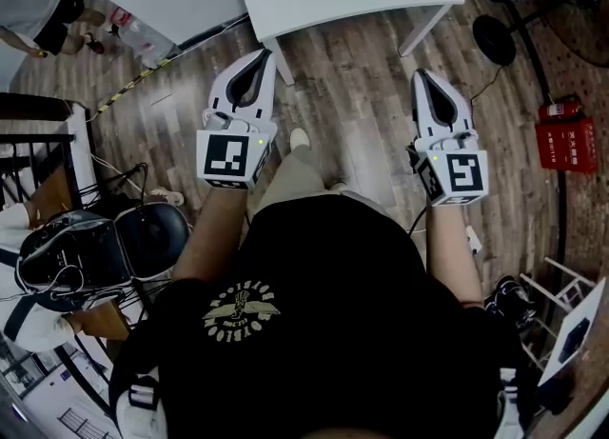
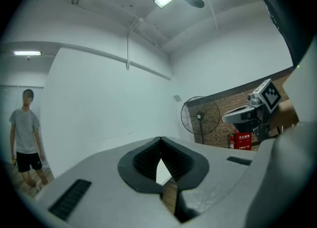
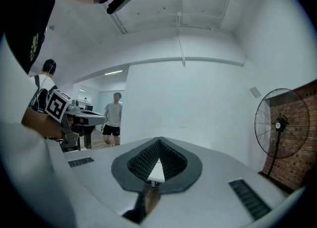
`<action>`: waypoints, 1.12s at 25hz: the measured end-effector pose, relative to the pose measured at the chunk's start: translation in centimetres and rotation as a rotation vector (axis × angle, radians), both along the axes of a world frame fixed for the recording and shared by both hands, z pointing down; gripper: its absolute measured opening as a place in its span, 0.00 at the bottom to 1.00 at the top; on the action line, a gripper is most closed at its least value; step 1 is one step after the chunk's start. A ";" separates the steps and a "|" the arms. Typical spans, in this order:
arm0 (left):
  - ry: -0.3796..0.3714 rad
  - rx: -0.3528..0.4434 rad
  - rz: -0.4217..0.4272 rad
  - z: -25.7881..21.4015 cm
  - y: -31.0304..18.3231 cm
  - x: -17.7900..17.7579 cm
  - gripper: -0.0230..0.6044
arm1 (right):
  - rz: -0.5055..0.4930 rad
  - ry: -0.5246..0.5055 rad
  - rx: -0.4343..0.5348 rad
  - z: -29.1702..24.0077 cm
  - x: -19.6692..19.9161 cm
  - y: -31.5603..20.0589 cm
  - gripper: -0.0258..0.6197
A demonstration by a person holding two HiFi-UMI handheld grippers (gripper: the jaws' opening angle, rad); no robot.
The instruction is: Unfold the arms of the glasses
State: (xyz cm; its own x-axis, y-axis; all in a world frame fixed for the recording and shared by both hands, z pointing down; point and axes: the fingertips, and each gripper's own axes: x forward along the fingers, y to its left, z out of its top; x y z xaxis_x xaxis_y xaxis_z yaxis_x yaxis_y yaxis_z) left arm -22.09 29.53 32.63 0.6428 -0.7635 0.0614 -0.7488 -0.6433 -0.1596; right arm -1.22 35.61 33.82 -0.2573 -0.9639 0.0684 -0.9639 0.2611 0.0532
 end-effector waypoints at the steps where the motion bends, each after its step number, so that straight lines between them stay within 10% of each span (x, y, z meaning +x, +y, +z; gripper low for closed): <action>1: -0.009 0.006 0.002 0.2 0.0 0.0 0.04 | -0.003 -0.005 -0.002 0.3 -0.2 -0.2 0.04; 28: 0.006 -0.080 0.207 3.2 -14.9 8.6 0.04 | 0.082 0.009 -0.050 1.8 2.3 -13.3 0.04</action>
State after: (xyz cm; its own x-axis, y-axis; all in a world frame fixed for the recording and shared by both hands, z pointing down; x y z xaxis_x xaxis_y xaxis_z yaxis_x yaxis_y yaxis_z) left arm -13.45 14.64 35.79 0.7861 -0.6078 0.1122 -0.6001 -0.7940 -0.0971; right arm 1.05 22.32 35.59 -0.1773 -0.9770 0.1189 -0.9816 0.1843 0.0508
